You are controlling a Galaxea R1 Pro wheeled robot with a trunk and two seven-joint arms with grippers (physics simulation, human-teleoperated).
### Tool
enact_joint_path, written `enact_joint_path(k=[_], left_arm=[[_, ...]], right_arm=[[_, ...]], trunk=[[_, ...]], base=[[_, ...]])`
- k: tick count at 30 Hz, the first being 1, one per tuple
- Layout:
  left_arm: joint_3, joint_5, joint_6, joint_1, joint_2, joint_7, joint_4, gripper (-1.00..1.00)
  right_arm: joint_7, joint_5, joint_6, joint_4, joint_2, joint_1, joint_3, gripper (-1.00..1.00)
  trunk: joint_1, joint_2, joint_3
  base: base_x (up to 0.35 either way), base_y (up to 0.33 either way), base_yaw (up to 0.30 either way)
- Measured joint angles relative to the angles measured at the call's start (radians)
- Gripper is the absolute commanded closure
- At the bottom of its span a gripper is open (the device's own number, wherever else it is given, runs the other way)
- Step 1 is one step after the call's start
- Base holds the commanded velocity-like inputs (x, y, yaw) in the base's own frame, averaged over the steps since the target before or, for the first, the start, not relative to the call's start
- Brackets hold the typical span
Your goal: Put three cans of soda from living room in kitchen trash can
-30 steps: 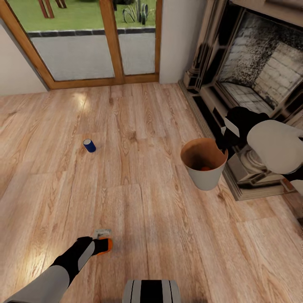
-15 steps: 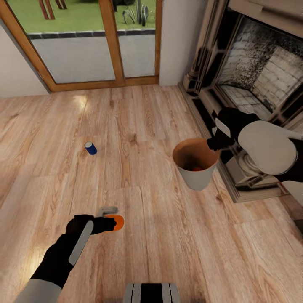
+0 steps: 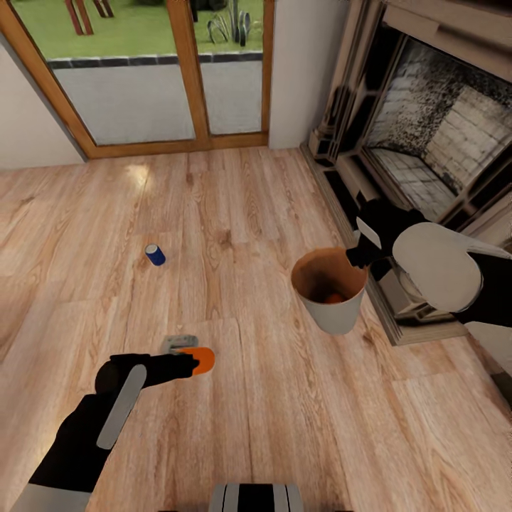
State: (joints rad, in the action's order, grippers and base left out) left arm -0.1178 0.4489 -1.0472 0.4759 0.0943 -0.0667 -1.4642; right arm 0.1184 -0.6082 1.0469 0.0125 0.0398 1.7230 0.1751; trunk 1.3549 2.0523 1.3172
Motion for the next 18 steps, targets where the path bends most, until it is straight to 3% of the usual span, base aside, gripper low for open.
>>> enact_joint_path(k=[2,3,7,8,12,13,15,18], left_arm=[[0.0,0.033,0.0,0.0,0.017,0.0,-0.002,1.0],[0.001,0.09,0.0,0.0,0.043,0.0,-0.005,1.0],[0.001,0.185,0.0,0.001,0.094,0.0,-0.009,1.0],[0.003,0.223,0.0,0.001,0.116,0.0,-0.015,1.0],[0.022,0.31,0.0,0.001,0.165,0.0,-0.025,1.0],[0.032,0.35,0.0,0.001,0.182,0.0,-0.027,1.0],[0.041,0.391,0.0,0.001,0.2,0.0,-0.029,1.0],[0.046,0.415,0.0,0.001,0.209,0.0,-0.033,1.0]], right_arm=[[-0.003,-0.007,0.0,-0.002,-0.006,-0.005,-0.005,1.0],[-0.021,-0.005,0.0,-0.003,-0.014,-0.016,-0.001,1.0],[-0.078,0.016,0.0,-0.003,-0.025,-0.038,0.02,1.0],[-0.094,0.015,0.0,-0.005,-0.029,-0.049,0.021,1.0],[-0.114,0.003,0.0,-0.013,-0.035,-0.079,0.004,1.0],[-0.118,0.001,0.0,-0.021,-0.037,-0.092,0.004,1.0],[-0.122,0.005,0.0,-0.029,-0.039,-0.108,0.009,1.0],[-0.125,0.015,0.0,-0.033,-0.046,-0.121,0.019,1.0]], trunk=[[-0.008,-0.014,-0.006],[-0.012,-0.021,-0.009],[-0.027,-0.049,-0.022],[-0.031,-0.056,-0.025],[-0.046,-0.084,-0.038],[-0.05,-0.091,-0.041],[-0.058,-0.105,-0.047],[-0.069,-0.126,-0.056]], base=[[0.0,0.0,0.0],[0.0,0.0,0.0],[0.0,0.0,0.0],[0.0,0.0,0.0],[0.0,0.0,0.0],[0.0,0.0,0.0],[0.0,0.0,0.0],[0.0,0.0,0.0]])
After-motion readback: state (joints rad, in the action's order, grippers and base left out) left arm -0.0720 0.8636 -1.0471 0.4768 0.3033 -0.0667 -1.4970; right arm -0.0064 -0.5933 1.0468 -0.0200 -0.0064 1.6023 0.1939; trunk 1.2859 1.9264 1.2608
